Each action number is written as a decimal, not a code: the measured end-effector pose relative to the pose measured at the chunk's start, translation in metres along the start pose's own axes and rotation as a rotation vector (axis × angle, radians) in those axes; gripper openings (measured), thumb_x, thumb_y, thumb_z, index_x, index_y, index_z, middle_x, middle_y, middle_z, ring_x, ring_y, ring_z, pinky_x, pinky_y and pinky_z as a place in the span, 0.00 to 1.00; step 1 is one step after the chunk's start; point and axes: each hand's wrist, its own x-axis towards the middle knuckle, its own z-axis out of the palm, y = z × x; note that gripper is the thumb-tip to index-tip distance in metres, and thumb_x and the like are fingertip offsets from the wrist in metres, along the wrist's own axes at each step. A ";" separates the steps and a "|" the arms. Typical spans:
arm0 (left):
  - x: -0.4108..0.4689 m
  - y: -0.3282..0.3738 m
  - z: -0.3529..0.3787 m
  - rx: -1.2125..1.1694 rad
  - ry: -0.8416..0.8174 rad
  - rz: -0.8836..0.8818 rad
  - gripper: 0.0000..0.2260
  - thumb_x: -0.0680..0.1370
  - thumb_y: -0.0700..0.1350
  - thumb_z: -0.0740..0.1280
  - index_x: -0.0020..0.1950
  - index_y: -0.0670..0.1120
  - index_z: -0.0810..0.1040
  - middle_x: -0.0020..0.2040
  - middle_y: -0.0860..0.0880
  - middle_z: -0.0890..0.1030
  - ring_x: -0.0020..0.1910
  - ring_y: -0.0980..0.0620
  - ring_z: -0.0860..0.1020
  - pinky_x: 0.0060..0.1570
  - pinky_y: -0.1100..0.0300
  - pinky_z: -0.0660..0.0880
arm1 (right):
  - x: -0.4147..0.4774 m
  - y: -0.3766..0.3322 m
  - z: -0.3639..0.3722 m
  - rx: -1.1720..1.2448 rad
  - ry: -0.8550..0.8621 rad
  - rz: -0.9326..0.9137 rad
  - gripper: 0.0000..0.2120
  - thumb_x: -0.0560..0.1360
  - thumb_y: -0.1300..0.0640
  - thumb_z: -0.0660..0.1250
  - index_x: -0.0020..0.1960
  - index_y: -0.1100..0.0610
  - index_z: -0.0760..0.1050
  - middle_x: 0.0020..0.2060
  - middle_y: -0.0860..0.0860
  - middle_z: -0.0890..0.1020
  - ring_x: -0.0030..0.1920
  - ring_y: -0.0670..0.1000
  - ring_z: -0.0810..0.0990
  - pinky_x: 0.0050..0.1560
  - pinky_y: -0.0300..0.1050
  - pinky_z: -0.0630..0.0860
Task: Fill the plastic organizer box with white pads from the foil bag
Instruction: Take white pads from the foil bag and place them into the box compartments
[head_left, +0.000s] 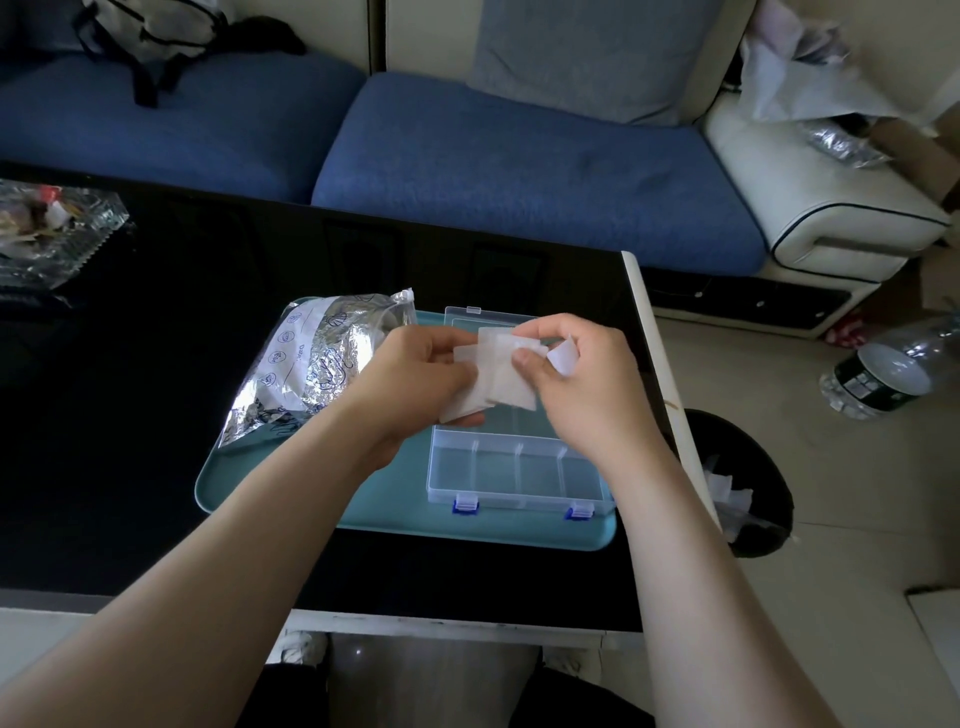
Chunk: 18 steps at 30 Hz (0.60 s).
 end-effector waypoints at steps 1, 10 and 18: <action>0.000 0.000 0.000 0.004 -0.001 0.007 0.12 0.83 0.32 0.65 0.56 0.45 0.84 0.52 0.43 0.87 0.50 0.45 0.87 0.48 0.45 0.86 | 0.000 0.000 0.000 -0.018 0.007 -0.016 0.09 0.80 0.55 0.74 0.59 0.48 0.84 0.54 0.42 0.84 0.54 0.40 0.79 0.44 0.20 0.68; -0.001 0.001 0.000 0.026 -0.033 0.030 0.13 0.84 0.34 0.64 0.52 0.51 0.84 0.47 0.48 0.87 0.47 0.51 0.85 0.48 0.48 0.86 | 0.001 -0.001 0.005 -0.058 0.030 -0.028 0.13 0.80 0.53 0.74 0.64 0.52 0.85 0.57 0.42 0.85 0.59 0.42 0.80 0.51 0.22 0.66; 0.000 0.000 0.001 -0.046 -0.032 0.024 0.13 0.84 0.33 0.65 0.51 0.50 0.84 0.48 0.47 0.88 0.48 0.49 0.86 0.49 0.45 0.86 | -0.001 -0.001 0.006 0.217 -0.045 0.202 0.04 0.84 0.55 0.69 0.57 0.49 0.82 0.41 0.50 0.85 0.33 0.41 0.82 0.38 0.38 0.79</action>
